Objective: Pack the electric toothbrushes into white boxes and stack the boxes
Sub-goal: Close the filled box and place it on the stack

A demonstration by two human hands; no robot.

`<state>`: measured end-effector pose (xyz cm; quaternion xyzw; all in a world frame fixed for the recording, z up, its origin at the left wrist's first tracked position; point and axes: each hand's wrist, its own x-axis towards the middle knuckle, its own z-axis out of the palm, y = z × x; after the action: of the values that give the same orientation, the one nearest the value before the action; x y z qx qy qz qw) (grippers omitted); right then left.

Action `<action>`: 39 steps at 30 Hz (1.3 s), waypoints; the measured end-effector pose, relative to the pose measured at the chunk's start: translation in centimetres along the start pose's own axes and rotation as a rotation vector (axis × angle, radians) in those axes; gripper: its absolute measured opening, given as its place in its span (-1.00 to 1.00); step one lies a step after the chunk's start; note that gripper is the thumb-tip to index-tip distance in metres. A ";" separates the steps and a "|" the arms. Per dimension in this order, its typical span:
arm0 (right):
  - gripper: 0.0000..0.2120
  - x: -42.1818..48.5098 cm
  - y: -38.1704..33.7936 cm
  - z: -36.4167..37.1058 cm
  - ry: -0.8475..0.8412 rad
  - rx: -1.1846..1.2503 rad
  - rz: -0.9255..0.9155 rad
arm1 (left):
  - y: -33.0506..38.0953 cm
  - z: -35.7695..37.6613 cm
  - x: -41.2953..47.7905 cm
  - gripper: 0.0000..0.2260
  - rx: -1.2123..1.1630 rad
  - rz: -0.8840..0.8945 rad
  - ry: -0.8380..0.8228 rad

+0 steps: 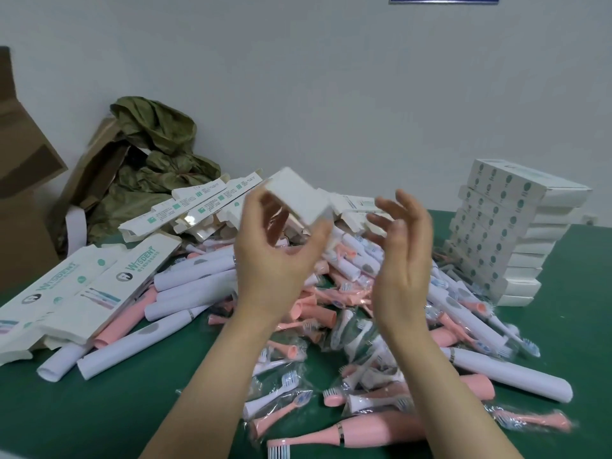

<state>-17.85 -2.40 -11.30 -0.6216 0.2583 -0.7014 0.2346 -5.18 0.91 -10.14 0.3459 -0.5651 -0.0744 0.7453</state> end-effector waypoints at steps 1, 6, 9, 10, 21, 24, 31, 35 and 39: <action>-0.80 0.4 0.2 -0.5 0.076 0.007 0.144 | 0.2 -0.6 0.1 -0.58 -0.094 -0.008 0.030; -0.78 1.4 0.8 -1.7 -0.074 0.344 0.806 | -0.4 -3.4 -0.1 -0.40 -0.571 -0.312 0.017; -0.85 1.6 0.3 -1.8 -0.042 0.644 0.876 | -1.2 -4.8 -0.6 -0.36 -0.544 -0.411 -0.035; -0.85 1.7 0.4 -2.0 -0.016 0.625 0.863 | -1.4 -5.1 -0.7 -0.39 -0.491 -0.456 -0.045; -0.84 0.1 -0.3 -0.1 -0.075 0.293 0.532 | 0.9 -2.7 -0.6 -0.37 0.507 0.009 -0.381; -0.79 0.1 -1.0 0.3 -0.098 0.519 0.575 | 1.2 -1.5 -0.8 -0.40 0.534 0.085 -0.452; -0.69 0.6 -1.2 -0.5 -0.074 0.592 0.676 | 1.3 -0.7 -0.8 -0.58 0.628 0.119 -0.560; -0.79 0.7 -1.1 -1.1 -0.083 0.502 0.585 | 2.4 0.3 0.0 -0.79 0.486 0.052 -0.515; -0.84 0.5 -1.5 -0.8 -0.122 0.455 0.555 | 3.2 2.0 0.9 -0.82 0.514 0.031 -0.362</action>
<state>-18.74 -1.57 -10.01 -0.5002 0.2401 -0.6122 0.5633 -7.53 2.07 -7.27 0.4952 -0.6942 0.0219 0.5219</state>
